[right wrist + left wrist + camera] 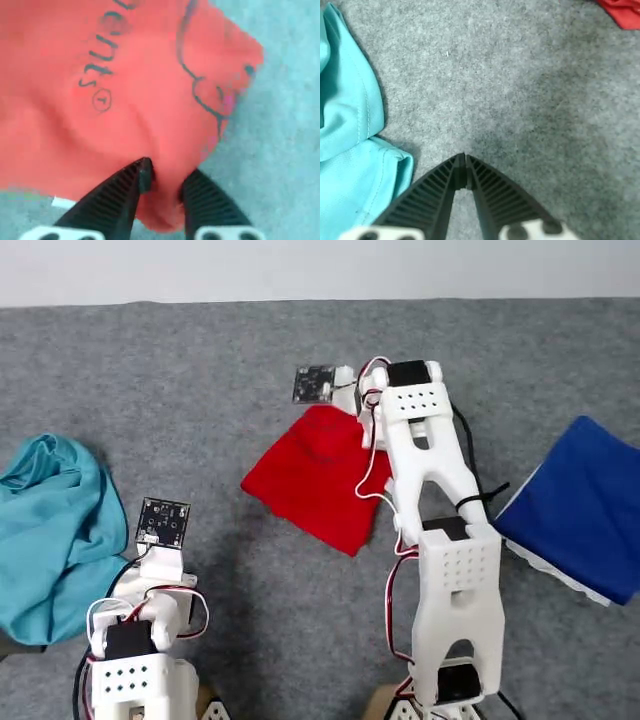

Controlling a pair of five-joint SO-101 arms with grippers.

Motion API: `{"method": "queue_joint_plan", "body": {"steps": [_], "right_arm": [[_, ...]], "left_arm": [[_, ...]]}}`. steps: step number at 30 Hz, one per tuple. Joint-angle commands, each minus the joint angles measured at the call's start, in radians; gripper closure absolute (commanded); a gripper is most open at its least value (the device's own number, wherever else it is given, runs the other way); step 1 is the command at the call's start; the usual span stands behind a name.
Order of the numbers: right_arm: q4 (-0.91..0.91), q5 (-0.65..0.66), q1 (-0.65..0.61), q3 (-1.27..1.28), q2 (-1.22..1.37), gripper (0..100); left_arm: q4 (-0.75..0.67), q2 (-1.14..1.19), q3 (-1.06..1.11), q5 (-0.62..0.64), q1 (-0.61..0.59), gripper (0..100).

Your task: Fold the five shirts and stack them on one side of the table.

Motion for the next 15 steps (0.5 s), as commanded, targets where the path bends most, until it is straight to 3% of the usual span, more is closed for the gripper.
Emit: {"method": "queue_joint_plan", "body": {"steps": [1, 11, 15], "right_arm": [[0.012, -0.308, 0.039, -0.124, -0.018, 80.7], [0.460, -1.028, 0.048, -0.443, -0.012, 75.9], [0.469, -1.281, 0.044, -0.459, -0.018, 75.8]], "left_arm": [[-0.017, -0.008, -0.004, 0.006, 0.006, 99], [-0.017, -0.008, -0.004, 0.006, 0.006, 99], [-0.017, -0.008, -0.004, 0.006, 0.006, 99]]}}
